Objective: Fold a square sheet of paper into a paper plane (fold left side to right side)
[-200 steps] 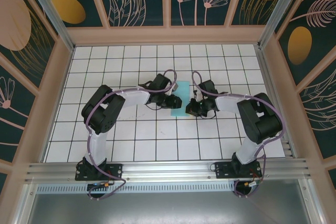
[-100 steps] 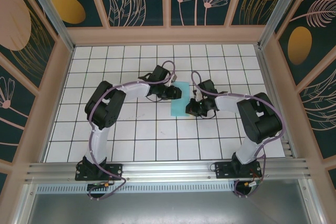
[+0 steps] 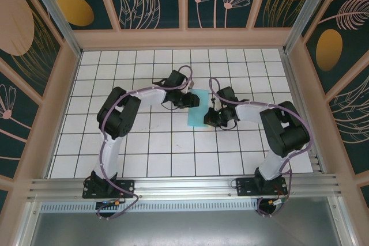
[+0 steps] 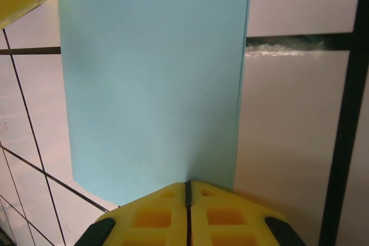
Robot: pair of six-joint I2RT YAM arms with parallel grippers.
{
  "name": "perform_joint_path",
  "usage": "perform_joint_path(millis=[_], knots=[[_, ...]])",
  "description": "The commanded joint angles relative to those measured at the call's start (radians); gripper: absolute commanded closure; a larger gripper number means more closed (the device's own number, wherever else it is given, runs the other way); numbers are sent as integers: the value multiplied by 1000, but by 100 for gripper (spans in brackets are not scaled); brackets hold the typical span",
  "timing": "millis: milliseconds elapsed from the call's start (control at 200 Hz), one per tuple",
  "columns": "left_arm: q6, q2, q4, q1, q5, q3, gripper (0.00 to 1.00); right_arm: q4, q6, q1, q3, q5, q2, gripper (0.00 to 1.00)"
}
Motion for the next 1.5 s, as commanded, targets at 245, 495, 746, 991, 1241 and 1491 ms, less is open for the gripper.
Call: perform_joint_path(millis=[245,495,746,991,1241,1491], knots=[[-9,120,-31,52,-75,164,53,-113,-23,5,-24,110,60,91],[-18,171,-36,56,-42,239,51,-109,-23,8,-24,108,63,91],[-9,199,-50,57,-50,281,50,-118,-26,9,-14,109,63,91],[0,262,-95,63,-82,379,50,-124,-28,10,-11,114,65,91],[-3,301,-107,81,-82,439,50,-129,-33,10,-6,111,67,91],[17,200,-102,121,-78,399,49,-147,-64,9,12,106,67,91]])
